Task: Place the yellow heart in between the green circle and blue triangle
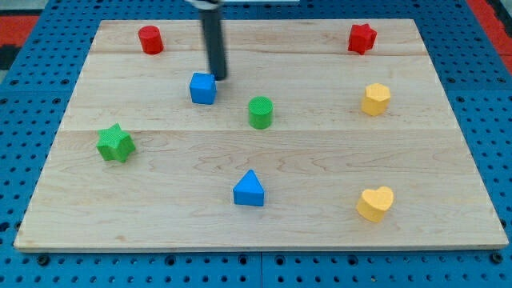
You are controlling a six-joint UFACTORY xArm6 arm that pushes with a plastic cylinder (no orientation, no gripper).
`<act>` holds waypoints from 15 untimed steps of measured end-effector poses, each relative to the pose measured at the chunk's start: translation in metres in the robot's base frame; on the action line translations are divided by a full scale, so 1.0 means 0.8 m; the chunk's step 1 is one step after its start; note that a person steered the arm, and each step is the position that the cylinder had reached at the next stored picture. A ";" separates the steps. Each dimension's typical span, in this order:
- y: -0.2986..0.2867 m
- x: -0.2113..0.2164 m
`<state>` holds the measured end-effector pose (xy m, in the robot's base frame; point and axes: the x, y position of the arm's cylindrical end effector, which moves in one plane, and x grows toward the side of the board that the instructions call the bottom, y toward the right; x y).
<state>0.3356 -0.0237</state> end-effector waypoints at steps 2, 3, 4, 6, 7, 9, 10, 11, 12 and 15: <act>0.150 0.113; 0.192 0.188; 0.259 0.254; 0.203 0.270; 0.161 0.241; 0.148 0.301; 0.152 0.233; 0.142 0.258; 0.084 0.268; 0.112 0.232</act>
<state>0.5212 0.0655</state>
